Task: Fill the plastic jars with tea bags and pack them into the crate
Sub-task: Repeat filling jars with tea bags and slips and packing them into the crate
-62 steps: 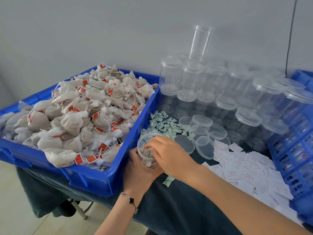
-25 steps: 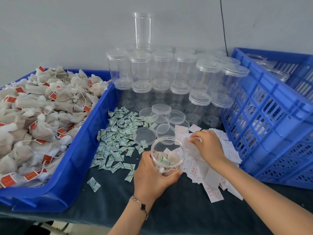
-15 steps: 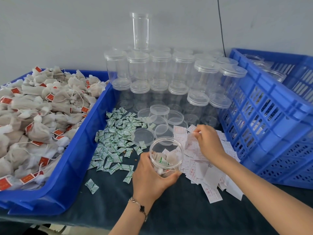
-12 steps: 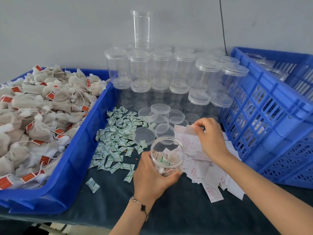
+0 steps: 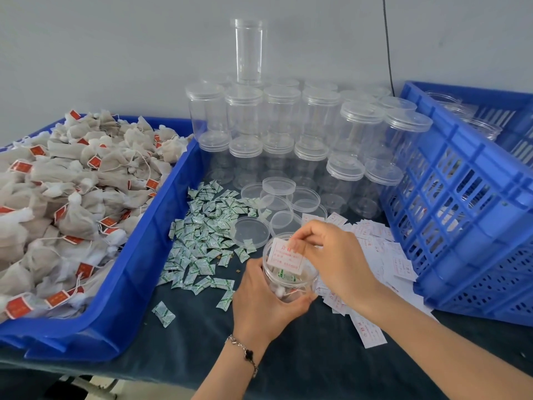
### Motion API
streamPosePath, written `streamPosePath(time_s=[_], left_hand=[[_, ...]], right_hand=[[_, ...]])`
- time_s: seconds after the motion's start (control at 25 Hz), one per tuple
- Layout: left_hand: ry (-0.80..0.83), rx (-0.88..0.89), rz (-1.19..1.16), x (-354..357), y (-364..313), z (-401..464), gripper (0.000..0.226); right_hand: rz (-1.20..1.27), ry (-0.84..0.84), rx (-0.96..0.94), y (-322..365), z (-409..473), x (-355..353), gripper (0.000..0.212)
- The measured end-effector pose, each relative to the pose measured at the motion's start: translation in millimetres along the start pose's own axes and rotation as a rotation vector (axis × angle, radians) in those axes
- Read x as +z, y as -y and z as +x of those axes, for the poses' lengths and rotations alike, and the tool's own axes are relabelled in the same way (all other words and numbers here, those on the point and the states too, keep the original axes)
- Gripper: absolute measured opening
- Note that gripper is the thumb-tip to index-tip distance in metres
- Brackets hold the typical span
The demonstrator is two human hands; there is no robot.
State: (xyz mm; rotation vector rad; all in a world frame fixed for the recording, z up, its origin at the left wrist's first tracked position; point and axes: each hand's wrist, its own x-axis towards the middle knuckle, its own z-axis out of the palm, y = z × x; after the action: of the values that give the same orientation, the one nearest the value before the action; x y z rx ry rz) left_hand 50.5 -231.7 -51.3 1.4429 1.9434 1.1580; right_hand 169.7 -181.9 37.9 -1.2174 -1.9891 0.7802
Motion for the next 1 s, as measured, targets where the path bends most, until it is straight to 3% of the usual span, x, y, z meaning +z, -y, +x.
streamPosePath(time_s=[0.12,0.2,0.52,0.64,0.84,1.0], left_hand=[[-0.011,0.003,-0.012,0.5,0.2,-0.3,0.081],[-0.013,0.005,-0.011,1.6,0.1,-0.8,0.082],[-0.006,0.017,0.012,1.5,1.0,-0.7,0.087],[0.005,0.014,0.021,1.4,2.0,0.3,0.086],[0.005,0.014,0.008,2.0,2.9,0.2,0.08],[-0.003,0.009,0.003,1.6,0.5,0.6,0.081]], right_hand=[[-0.311,0.169,-0.05,4.7,-1.9,3.1,0.005],[-0.382,0.211,-0.058,8.0,-2.2,2.5,0.007],[-0.413,0.254,-0.055,10.1,5.1,1.0,0.026],[-0.416,0.214,-0.059,8.6,3.1,2.6,0.008],[-0.298,0.253,0.028,9.9,3.7,-1.1,0.004],[-0.368,0.292,-0.011,12.8,7.0,1.5,0.032]])
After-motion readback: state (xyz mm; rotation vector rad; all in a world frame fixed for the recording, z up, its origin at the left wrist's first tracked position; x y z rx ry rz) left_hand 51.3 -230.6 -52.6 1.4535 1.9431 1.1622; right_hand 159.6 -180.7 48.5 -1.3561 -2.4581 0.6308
